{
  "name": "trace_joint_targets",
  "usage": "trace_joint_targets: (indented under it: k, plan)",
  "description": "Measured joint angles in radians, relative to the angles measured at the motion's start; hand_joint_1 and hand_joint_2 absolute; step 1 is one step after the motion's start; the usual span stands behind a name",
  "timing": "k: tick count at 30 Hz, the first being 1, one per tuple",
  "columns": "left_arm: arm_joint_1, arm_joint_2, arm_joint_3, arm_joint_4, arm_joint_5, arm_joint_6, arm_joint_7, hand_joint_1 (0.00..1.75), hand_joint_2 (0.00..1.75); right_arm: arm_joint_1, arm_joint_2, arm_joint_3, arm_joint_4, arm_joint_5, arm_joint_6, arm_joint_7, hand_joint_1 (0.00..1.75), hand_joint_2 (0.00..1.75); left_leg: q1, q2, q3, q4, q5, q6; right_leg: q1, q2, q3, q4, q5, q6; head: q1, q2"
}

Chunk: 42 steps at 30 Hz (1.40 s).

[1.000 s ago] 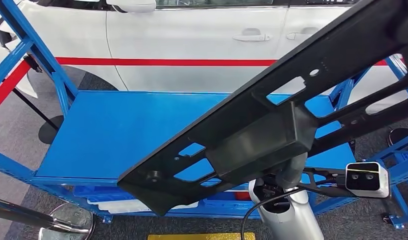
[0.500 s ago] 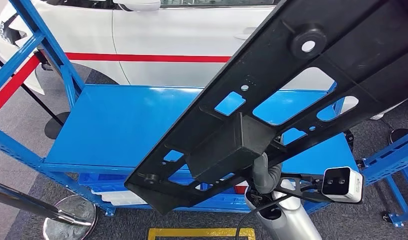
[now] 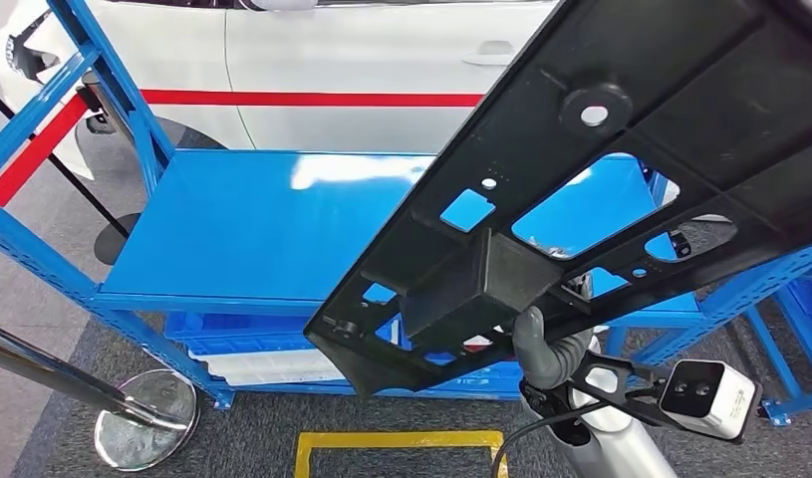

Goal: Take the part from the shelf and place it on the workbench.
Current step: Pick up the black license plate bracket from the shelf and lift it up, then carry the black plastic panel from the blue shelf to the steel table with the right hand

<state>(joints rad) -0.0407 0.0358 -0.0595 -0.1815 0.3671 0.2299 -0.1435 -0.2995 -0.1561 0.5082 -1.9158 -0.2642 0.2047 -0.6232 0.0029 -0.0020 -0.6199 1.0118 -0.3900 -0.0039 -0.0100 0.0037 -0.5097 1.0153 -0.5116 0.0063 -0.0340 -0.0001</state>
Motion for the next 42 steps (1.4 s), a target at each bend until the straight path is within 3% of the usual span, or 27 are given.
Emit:
trace_joint_targets:
  k: [2,3,6,7,8,9,10,11,12,14,16,18,19,22,23,24,25,27,29,31,33,34,37,38,39,40,42]
  plan:
    - [0.005,0.001,0.000,0.002,0.005,0.011,0.009,0.00,1.75,-0.005,-0.008,0.001,-0.001,-0.007,-0.003,0.000,1.75,1.75,0.004,-0.001,-0.011,0.007,-0.005,-0.012,-0.001,-0.003,-0.015,-0.006,0.017,-0.017,0.000,0.000]
    - [0.008,0.001,0.000,0.003,0.008,0.019,0.012,0.00,1.75,-0.008,-0.013,0.002,-0.001,-0.012,-0.005,0.000,1.75,1.75,0.006,-0.002,-0.022,0.028,-0.032,-0.016,-0.002,-0.006,-0.027,-0.008,0.030,-0.027,0.000,0.000]
    - [0.015,0.005,0.004,0.004,0.025,0.037,0.004,0.00,1.75,-0.014,-0.032,-0.001,0.002,-0.022,0.001,0.000,1.75,1.75,0.009,-0.002,-0.067,0.187,-0.177,-0.023,0.003,-0.008,-0.069,-0.011,0.064,-0.042,0.000,0.000]
    - [0.017,0.007,0.006,0.004,0.033,0.041,0.000,0.00,1.75,-0.013,-0.039,-0.004,0.003,-0.025,0.009,0.000,1.75,1.75,0.009,-0.002,-0.076,0.246,-0.207,-0.024,0.006,-0.009,-0.083,-0.010,0.075,-0.043,0.000,0.000]
    - [0.019,0.009,0.009,0.004,0.039,0.042,-0.004,0.00,1.75,-0.011,-0.045,-0.008,0.006,-0.026,0.022,0.000,1.75,1.75,0.009,-0.002,-0.075,0.287,-0.212,-0.023,0.009,-0.009,-0.099,-0.010,0.087,-0.043,0.000,0.000]
    - [0.020,0.011,0.012,0.004,0.045,0.043,-0.006,0.00,1.75,-0.008,-0.050,-0.011,0.008,-0.025,0.038,0.000,1.75,1.75,0.008,-0.002,-0.064,0.305,-0.200,-0.021,0.012,-0.010,-0.115,-0.009,0.098,-0.044,0.000,0.000]
    - [0.021,0.012,0.015,0.004,0.049,0.040,-0.008,0.00,1.75,-0.005,-0.052,-0.014,0.011,-0.023,0.053,0.000,1.75,1.75,0.008,-0.002,-0.035,0.286,-0.170,-0.018,0.014,-0.010,-0.130,-0.008,0.110,-0.043,0.000,0.000]
    - [0.021,0.013,0.017,0.004,0.051,0.038,-0.009,0.00,1.75,-0.001,-0.054,-0.015,0.012,-0.017,0.070,0.000,1.75,1.75,0.006,-0.002,0.012,0.234,-0.139,-0.013,0.016,-0.010,-0.143,-0.007,0.121,-0.042,0.000,0.000]
    - [0.020,0.015,0.019,0.004,0.053,0.035,-0.008,0.00,1.75,0.003,-0.055,-0.016,0.013,-0.010,0.084,0.000,1.75,1.75,0.003,-0.002,0.069,0.157,-0.130,-0.007,0.018,-0.011,-0.153,-0.007,0.131,-0.040,0.000,0.000]
    - [0.018,0.019,0.026,0.004,0.053,0.032,-0.007,0.00,1.75,0.010,-0.056,-0.019,0.012,0.003,0.105,0.000,1.75,1.75,-0.005,-0.002,0.172,0.004,-0.144,0.004,0.019,-0.013,-0.161,-0.006,0.150,-0.032,0.000,0.000]
    - [0.016,0.020,0.032,0.004,0.052,0.029,-0.004,0.00,1.75,0.017,-0.056,-0.021,0.011,0.012,0.119,0.000,1.75,1.75,-0.012,-0.002,0.199,-0.051,-0.155,0.014,0.015,-0.016,-0.161,-0.011,0.169,-0.021,0.000,0.000]
    - [0.014,0.019,0.034,0.004,0.047,0.028,0.002,0.00,1.75,0.024,-0.057,-0.025,0.009,0.022,0.129,0.000,1.75,1.75,-0.010,0.002,0.186,-0.057,-0.131,0.026,0.012,-0.014,-0.166,-0.011,0.169,-0.009,0.000,0.000]
    - [0.013,0.018,0.033,0.004,0.041,0.029,0.006,0.00,1.75,0.028,-0.057,-0.027,0.007,0.026,0.132,0.000,1.75,1.75,-0.008,0.005,0.175,-0.061,-0.115,0.033,0.010,-0.011,-0.175,0.008,0.141,-0.004,0.000,0.000]
    - [0.010,0.014,0.033,0.004,0.024,0.034,0.015,0.00,1.75,0.041,-0.062,-0.037,0.005,0.031,0.131,0.000,1.75,1.75,-0.007,0.012,0.130,-0.060,-0.075,0.042,0.002,-0.006,-0.222,0.178,-0.010,0.010,0.000,0.000]
    - [0.011,0.014,0.032,0.004,0.020,0.033,0.015,0.00,1.75,0.048,-0.066,-0.040,0.004,0.032,0.129,0.000,1.75,1.75,-0.007,0.012,0.114,-0.057,-0.063,0.041,0.000,-0.006,-0.232,0.241,-0.034,0.014,0.000,0.000]
    - [0.011,0.013,0.032,0.004,0.015,0.030,0.015,0.00,1.75,0.055,-0.069,-0.042,0.002,0.033,0.127,0.000,1.75,1.75,-0.007,0.013,0.096,-0.053,-0.052,0.039,-0.003,-0.006,-0.230,0.281,-0.033,0.018,0.000,0.000]
    - [0.011,0.013,0.031,0.004,0.011,0.027,0.015,0.00,1.75,0.062,-0.074,-0.044,-0.002,0.035,0.126,0.000,1.75,1.75,-0.006,0.013,0.077,-0.047,-0.043,0.037,-0.006,-0.006,-0.211,0.286,-0.013,0.020,0.000,0.000]
    - [0.010,0.014,0.031,0.004,0.007,0.022,0.016,0.00,1.75,0.069,-0.082,-0.047,-0.011,0.037,0.125,0.000,1.75,1.75,-0.005,0.012,0.044,-0.031,-0.029,0.030,-0.012,-0.006,-0.119,0.191,0.028,0.022,0.000,0.000]
    - [0.008,0.015,0.031,0.004,0.008,0.017,0.015,0.00,1.75,0.070,-0.089,-0.051,-0.021,0.034,0.127,0.000,1.75,1.75,-0.007,0.011,0.021,-0.014,-0.018,0.019,-0.010,-0.004,-0.018,0.054,0.014,0.017,0.000,0.000]
    - [0.007,0.016,0.031,0.004,0.013,0.014,0.014,0.00,1.75,0.070,-0.094,-0.054,-0.026,0.022,0.132,0.000,1.75,1.75,-0.007,0.010,0.011,-0.006,-0.007,0.007,-0.004,-0.002,0.015,-0.005,-0.005,0.002,0.000,0.000]
    - [0.009,0.017,0.032,0.004,0.024,0.016,0.014,0.00,1.75,0.066,-0.098,-0.054,-0.027,0.008,0.144,0.000,1.75,1.75,-0.003,0.009,0.002,-0.002,-0.003,-0.006,-0.002,-0.005,0.001,-0.009,0.010,-0.017,0.000,0.000]
    - [0.009,0.016,0.032,0.005,0.029,0.019,0.014,0.00,1.75,0.061,-0.099,-0.054,-0.026,0.002,0.151,0.000,1.75,1.75,0.000,0.009,-0.009,0.016,-0.026,-0.012,-0.002,-0.008,-0.009,-0.010,0.021,-0.027,0.000,0.000]
    - [0.010,0.012,0.034,0.005,0.042,0.030,0.014,0.00,1.75,0.044,-0.099,-0.053,-0.022,-0.009,0.167,0.000,1.75,1.75,0.004,0.008,-0.061,0.176,-0.170,-0.021,0.002,-0.011,-0.054,-0.011,0.058,-0.043,0.000,0.000]
    - [0.010,0.011,0.035,0.005,0.046,0.033,0.013,0.00,1.75,0.041,-0.099,-0.052,-0.019,-0.011,0.173,0.000,1.75,1.75,0.004,0.008,-0.074,0.238,-0.200,-0.022,0.005,-0.011,-0.071,-0.010,0.071,-0.045,0.000,0.000]
    - [0.010,0.010,0.035,0.005,0.049,0.036,0.011,0.00,1.75,0.041,-0.099,-0.050,-0.016,-0.012,0.180,0.000,1.75,1.75,0.004,0.008,-0.075,0.279,-0.205,-0.021,0.009,-0.011,-0.088,-0.010,0.083,-0.045,0.000,0.000]
    - [0.011,0.008,0.036,0.005,0.052,0.038,0.007,0.00,1.75,0.040,-0.099,-0.049,-0.012,-0.014,0.189,0.000,1.75,1.75,0.003,0.008,-0.060,0.289,-0.188,-0.018,0.011,-0.012,-0.105,-0.009,0.096,-0.045,0.000,0.000]
    - [0.012,0.005,0.039,0.005,0.057,0.041,-0.002,0.00,1.75,0.038,-0.097,-0.048,-0.005,-0.014,0.212,0.000,1.75,1.75,-0.001,0.008,0.024,0.202,-0.130,-0.008,0.015,-0.013,-0.132,-0.006,0.117,-0.043,0.000,0.000]
